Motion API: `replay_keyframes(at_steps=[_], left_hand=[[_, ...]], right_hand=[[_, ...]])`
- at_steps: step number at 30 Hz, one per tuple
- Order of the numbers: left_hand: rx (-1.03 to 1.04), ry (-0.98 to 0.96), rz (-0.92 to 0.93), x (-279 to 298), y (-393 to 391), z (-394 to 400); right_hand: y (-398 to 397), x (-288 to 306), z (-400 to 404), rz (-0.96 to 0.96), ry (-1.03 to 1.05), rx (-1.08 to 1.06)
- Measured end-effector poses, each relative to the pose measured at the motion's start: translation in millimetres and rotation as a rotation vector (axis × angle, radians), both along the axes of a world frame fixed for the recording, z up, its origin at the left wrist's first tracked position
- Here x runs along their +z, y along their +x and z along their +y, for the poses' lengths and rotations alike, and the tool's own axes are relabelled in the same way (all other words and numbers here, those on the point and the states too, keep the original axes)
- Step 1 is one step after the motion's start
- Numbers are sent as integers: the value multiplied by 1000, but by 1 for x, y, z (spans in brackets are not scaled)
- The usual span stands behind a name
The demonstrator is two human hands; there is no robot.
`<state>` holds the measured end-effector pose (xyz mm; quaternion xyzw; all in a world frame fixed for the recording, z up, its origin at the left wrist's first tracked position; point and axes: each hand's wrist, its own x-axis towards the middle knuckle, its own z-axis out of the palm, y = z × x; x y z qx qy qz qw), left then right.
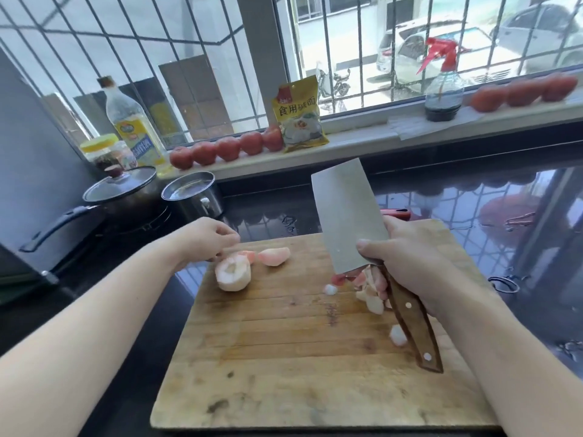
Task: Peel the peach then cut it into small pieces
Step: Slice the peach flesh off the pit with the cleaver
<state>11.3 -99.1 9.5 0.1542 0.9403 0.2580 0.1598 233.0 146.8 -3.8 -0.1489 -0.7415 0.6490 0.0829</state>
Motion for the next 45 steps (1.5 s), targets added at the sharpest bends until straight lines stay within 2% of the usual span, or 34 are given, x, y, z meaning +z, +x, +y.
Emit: replay_keyframes(at_steps=[2,4,8,11,13,16,18,20,24,27,33,38,45], left_hand=[[175,104,178,2,18,-7],[229,91,244,-3,44,-15],[51,62,154,-34,81,-20],[-17,196,181,-42,98,-25],[-157,247,172,-45,115,-34],[-318,213,59,-49,136,-47],[-351,204,0,-52,143,-52],[-279,252,28,-55,147,-52],[-152,405,-14,-62,159,-48],[-106,457,34,-66,169,-45],[38,533,139,-72,175,-38],[125,576,79,-72,177,-37],[113,559,107,-73,176,-39]], right_hand=[[-1,-1,0,-9,6,-1],[-2,-3,-2,-15,8,4],[-4,-4,-8,-39,19,26],[-1,1,-9,-64,78,47],[2,8,-10,-84,132,56],[8,22,-19,-106,292,81],[15,33,-32,-128,463,122],[25,44,-50,-145,645,170],[39,56,-81,-185,811,194],[45,60,-96,-252,964,165],[51,59,-125,-327,993,158],[53,46,-136,-335,1012,130],[64,34,-140,-322,1012,119]])
